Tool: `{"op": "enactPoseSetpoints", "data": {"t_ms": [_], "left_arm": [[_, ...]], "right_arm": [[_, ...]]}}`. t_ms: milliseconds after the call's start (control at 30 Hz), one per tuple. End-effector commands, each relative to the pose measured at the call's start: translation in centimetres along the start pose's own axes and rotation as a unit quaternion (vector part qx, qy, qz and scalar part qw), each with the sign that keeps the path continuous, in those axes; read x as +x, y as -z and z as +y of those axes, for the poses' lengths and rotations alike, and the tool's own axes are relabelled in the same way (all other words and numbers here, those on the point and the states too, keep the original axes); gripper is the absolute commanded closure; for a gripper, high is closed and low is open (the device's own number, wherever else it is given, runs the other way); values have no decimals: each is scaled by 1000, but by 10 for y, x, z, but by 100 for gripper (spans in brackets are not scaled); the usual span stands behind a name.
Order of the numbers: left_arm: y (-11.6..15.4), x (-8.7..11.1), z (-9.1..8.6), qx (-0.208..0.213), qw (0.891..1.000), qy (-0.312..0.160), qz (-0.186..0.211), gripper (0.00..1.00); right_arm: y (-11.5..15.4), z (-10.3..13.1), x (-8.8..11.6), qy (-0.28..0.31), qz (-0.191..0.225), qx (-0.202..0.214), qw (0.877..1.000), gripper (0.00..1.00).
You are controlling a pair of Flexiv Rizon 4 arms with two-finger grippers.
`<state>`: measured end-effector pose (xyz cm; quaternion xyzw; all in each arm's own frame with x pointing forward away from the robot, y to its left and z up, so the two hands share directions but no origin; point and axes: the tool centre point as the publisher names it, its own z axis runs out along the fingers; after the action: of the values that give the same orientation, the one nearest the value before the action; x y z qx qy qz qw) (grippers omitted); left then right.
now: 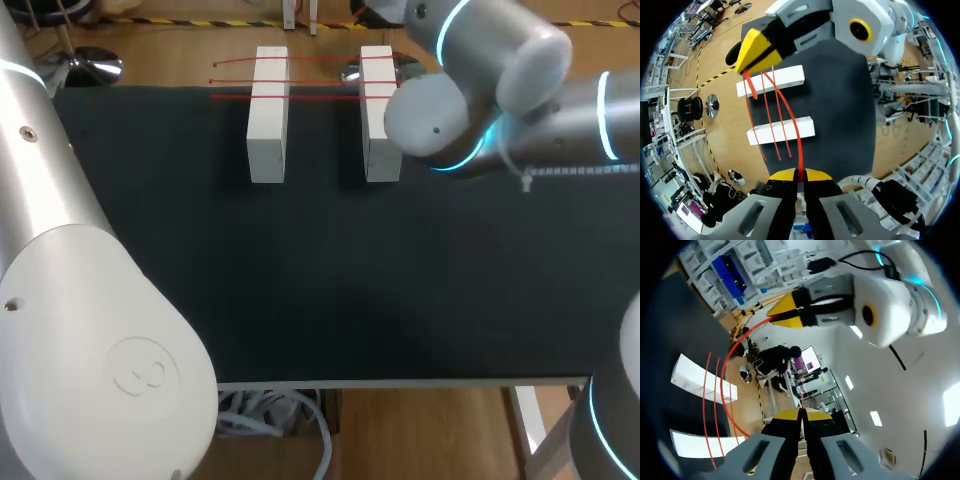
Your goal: Grab the tape and strap the tape.
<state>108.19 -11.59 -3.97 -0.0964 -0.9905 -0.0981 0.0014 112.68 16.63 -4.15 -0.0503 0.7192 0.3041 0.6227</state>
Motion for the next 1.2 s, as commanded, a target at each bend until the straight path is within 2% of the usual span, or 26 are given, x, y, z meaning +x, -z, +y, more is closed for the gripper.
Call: {"op": "enactPoseSetpoints", "data": {"t_ms": [33, 400, 467, 500, 633, 733, 833, 867, 900, 1200], "left_arm": [[1, 0, -1, -1, 1000, 0, 1, 100], [1, 0, -1, -1, 1000, 0, 1, 100], [1, 0, -1, -1, 1000, 0, 1, 100], [1, 0, -1, -1, 1000, 0, 1, 100], [1, 0, -1, -1, 1000, 0, 1, 100], [1, 0, -1, -1, 1000, 0, 1, 100], [1, 0, -1, -1, 1000, 0, 1, 100], [1, 0, -1, -1, 1000, 0, 1, 100], [1, 0, -1, -1, 1000, 0, 1, 100], [1, 0, -1, -1, 1000, 0, 1, 100]], "right_arm": [[0, 5, 3, 13, 5, 35, 999, 100], [10, -10, -1, 14, 22, 8, 1000, 100], [12, -12, -2, 28, 22, 16, 999, 100], [14, -13, -2, 47, 26, 37, 998, 100], [24, -16, 2, 35, 26, 64, 997, 100], [31, -12, 5, -1, 20, 64, 998, 100], [37, -8, 8, -64, 10, 44, 997, 100], [37, -5, 9, -100, 18, 20, 995, 100], [38, -2, 11, -162, 0, 7, 987, 100], [38, -2, 11, -162, 0, 7, 987, 100]]}}
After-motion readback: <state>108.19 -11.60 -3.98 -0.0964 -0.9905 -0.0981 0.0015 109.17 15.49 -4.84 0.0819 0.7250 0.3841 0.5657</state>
